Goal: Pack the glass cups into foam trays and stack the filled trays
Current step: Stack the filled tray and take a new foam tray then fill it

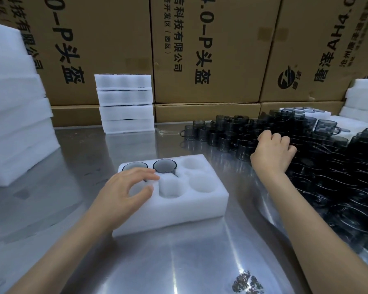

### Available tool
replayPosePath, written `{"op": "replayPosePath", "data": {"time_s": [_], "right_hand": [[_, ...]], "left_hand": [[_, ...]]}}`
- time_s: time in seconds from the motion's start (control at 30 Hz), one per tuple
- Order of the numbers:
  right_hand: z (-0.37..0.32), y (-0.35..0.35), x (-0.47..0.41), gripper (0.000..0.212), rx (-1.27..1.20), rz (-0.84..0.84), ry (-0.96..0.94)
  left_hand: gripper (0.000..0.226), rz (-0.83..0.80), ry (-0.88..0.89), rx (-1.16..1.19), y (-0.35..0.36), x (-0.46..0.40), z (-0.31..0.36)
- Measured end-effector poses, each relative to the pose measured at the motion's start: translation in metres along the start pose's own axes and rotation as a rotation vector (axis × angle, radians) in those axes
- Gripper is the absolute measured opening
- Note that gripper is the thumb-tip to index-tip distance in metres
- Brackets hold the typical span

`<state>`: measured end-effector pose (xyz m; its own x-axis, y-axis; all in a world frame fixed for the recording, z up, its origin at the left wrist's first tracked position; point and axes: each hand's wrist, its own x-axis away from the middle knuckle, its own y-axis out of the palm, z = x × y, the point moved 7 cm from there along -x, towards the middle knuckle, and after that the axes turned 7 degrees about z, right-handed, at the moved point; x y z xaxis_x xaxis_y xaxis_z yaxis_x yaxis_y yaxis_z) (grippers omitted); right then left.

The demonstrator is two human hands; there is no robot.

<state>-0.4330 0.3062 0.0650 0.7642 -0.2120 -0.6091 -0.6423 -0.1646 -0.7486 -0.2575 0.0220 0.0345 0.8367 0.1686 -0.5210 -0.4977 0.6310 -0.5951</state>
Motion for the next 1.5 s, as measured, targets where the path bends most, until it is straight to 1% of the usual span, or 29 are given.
{"op": "replayPosePath", "data": {"time_s": [0.13,0.2,0.27,0.37,0.47,0.53,0.6,0.67,0.83,0.97,1.03,1.1,1.23,1.37,1.5], "right_hand": [[-0.006,-0.003,0.000,0.039,-0.033,0.006,-0.043],[-0.013,-0.010,0.000,0.039,-0.103,0.031,-0.067],[-0.023,-0.018,0.001,0.043,-0.241,0.047,-0.088],[-0.045,-0.031,0.010,0.046,-0.515,0.029,-0.159],[-0.068,-0.044,0.025,0.034,-0.777,-0.014,-0.235],[-0.081,-0.051,0.036,0.019,-0.845,-0.016,-0.303],[-0.092,-0.051,0.044,0.009,-0.859,-0.023,-0.358],[-0.100,-0.047,0.051,0.010,-0.842,-0.054,-0.389],[-0.110,-0.042,0.054,0.016,-0.812,-0.088,-0.395],[-0.120,-0.035,0.055,0.015,-0.731,-0.225,-0.440],[-0.121,-0.028,0.056,0.025,-0.707,-0.340,-0.456],[-0.120,-0.025,0.055,0.029,-0.694,-0.388,-0.478],[-0.116,-0.029,0.054,0.026,-0.760,-0.285,-0.479],[-0.121,-0.028,0.063,0.026,-0.697,-0.243,-0.562],[-0.123,-0.028,0.065,0.025,-0.660,-0.237,-0.602]], "left_hand": [[0.045,-0.010,-0.002,-0.001,0.000,0.000,0.001],[0.047,-0.014,-0.004,-0.003,0.000,0.000,0.001],[0.050,-0.019,-0.011,-0.003,0.001,0.000,0.000],[0.052,-0.022,-0.019,-0.007,0.000,0.001,0.000],[0.047,-0.028,-0.018,-0.014,0.000,0.001,0.000],[0.043,-0.033,-0.021,-0.023,0.001,0.001,0.000],[0.046,-0.036,-0.022,-0.024,0.001,0.000,0.000],[0.050,-0.034,-0.021,-0.019,0.001,0.000,0.000],[0.052,-0.033,-0.017,-0.014,0.001,0.000,0.001],[0.056,-0.035,-0.010,-0.023,0.000,0.000,0.001],[0.056,-0.035,-0.010,-0.022,0.000,0.000,0.000],[0.055,-0.038,-0.011,-0.021,0.001,0.000,0.000],[0.037,-0.045,-0.017,-0.029,0.001,0.000,-0.001],[0.036,-0.047,-0.015,-0.026,0.002,0.000,-0.001],[0.036,-0.043,-0.012,-0.036,0.001,0.000,-0.001]]}}
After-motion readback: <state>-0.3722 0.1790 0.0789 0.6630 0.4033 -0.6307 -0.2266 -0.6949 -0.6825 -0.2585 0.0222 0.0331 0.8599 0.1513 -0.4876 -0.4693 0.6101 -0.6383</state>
